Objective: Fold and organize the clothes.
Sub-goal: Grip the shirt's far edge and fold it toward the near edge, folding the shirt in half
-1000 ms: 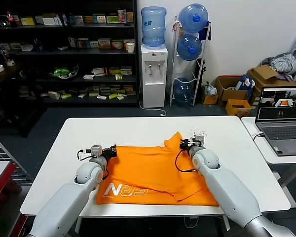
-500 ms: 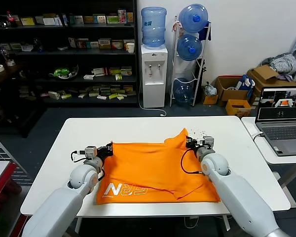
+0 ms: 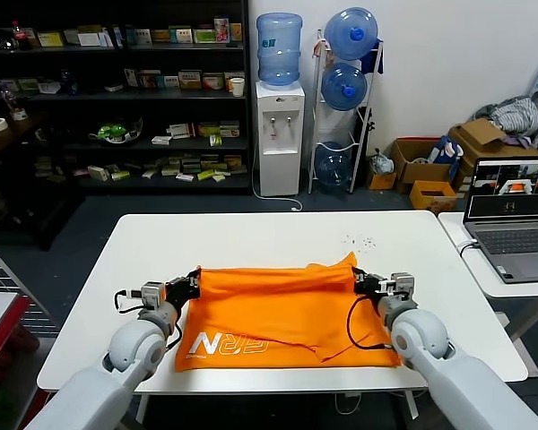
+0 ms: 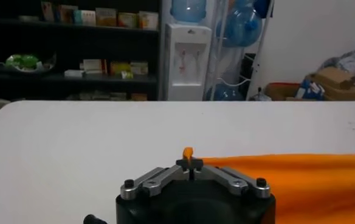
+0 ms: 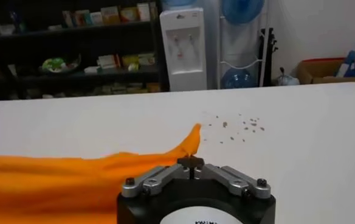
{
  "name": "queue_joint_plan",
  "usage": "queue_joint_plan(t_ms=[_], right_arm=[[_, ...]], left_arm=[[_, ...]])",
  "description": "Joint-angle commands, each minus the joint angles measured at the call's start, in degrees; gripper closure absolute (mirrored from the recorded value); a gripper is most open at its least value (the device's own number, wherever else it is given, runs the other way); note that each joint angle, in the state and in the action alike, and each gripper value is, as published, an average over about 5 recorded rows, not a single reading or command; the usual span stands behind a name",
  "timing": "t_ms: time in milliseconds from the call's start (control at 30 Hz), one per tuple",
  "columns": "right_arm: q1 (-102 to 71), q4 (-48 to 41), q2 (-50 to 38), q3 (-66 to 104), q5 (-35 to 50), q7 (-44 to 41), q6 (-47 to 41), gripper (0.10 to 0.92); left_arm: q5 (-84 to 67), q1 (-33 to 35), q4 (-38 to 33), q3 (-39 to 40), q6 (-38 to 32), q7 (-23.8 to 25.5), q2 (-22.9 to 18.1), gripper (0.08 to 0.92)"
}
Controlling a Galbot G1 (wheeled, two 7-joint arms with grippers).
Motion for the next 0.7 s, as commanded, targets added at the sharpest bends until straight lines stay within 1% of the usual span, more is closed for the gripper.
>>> queue_joint_plan(t_ms=[33,533,633,700], right_arm=[[-8.18,9.29,-4.51,2.75,1.43,1.74,-0.6,0.901],[-14.7,12.92,-5.97,6.47,1.42,2.65,-2.31,0.901],[-15.36,13.13,-6.04,6.92,1.19,2.26,-3.47,0.866],[-15.97,13.3,-6.25,7.44,1.14,1.99,-3.81,0.81]], left_arm=[[0.09,7.3,-8.17,-0.74,0.15,-1.32,2.04,0.907],[0.07,10.89,-10.98,-1.21,1.3,-2.87,2.85,0.907],[0.36,11.46,-10.95,-1.56,2.13,-2.62,2.74,0.902],[0.55,11.93,-11.25,-1.83,2.54,-2.53,2.97,0.871]])
